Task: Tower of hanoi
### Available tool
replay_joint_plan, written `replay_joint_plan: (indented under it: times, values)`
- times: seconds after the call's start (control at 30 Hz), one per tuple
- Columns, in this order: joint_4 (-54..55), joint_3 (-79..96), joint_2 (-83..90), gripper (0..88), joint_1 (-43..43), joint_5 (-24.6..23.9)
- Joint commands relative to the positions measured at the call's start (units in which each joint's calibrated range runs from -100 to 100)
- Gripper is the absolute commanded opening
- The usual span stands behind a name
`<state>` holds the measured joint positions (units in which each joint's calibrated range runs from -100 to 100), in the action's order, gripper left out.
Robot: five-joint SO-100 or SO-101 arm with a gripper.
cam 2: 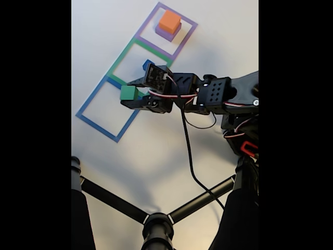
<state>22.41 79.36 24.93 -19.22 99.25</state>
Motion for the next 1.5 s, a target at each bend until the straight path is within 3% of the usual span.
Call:
replay_joint_plan:
  times: [0.0, 0.33, 1.47]
  values:
    - [14.05, -0.54, -9.38, 8.2, -1.40, 0.75]
    - [28.87, -8.35, -29.33, 7.9, -1.79, 0.75]
    - [43.76, -16.89, -50.49, 8.3, -1.71, 0.75]
